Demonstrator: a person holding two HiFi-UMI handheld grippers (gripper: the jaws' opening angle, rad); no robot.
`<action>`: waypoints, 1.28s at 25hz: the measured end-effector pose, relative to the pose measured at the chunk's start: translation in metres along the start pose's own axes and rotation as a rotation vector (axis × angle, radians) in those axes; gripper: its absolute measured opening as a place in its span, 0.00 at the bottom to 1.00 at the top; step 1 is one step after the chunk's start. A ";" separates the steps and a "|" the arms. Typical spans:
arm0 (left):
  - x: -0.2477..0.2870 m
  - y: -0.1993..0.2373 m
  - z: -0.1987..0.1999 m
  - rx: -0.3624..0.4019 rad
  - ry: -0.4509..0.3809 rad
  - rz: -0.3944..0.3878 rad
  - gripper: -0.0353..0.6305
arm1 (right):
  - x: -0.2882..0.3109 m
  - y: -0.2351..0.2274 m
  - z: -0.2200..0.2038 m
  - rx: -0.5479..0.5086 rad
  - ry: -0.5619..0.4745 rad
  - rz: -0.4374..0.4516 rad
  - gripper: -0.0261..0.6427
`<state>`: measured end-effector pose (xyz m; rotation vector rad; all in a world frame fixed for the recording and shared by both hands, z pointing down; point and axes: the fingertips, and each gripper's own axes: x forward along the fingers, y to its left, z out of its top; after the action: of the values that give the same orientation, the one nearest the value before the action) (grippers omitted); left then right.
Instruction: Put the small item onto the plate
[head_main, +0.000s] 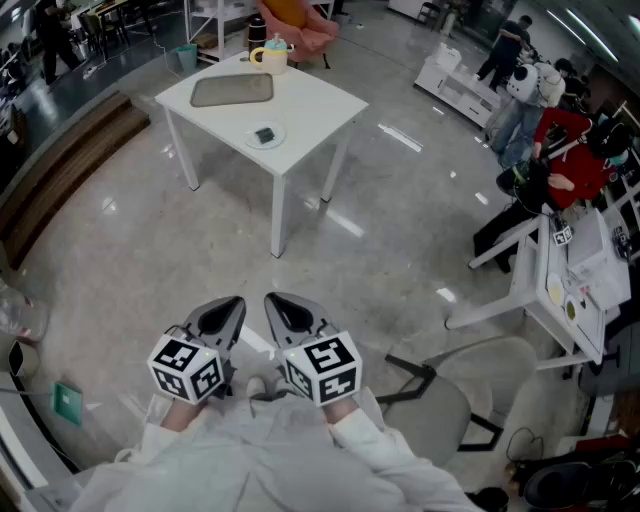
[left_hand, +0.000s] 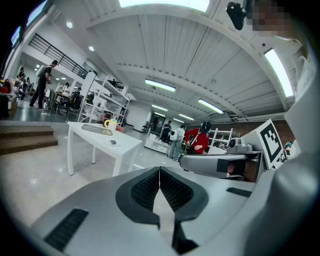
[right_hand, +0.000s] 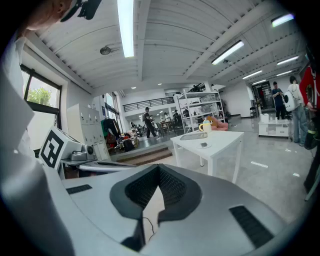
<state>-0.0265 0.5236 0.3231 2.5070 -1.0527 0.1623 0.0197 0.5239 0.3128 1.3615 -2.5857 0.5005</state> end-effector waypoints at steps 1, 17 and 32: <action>0.000 -0.001 -0.001 -0.003 -0.001 -0.001 0.07 | 0.000 0.000 0.000 0.001 -0.001 0.000 0.06; 0.014 -0.021 -0.012 -0.004 0.026 -0.025 0.07 | -0.010 -0.004 -0.004 -0.004 -0.018 0.037 0.06; 0.056 -0.014 -0.025 -0.045 0.040 0.013 0.07 | -0.009 -0.052 -0.023 0.069 0.027 0.078 0.06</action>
<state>0.0241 0.5062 0.3561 2.4476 -1.0457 0.1895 0.0676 0.5125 0.3421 1.2697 -2.6305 0.6219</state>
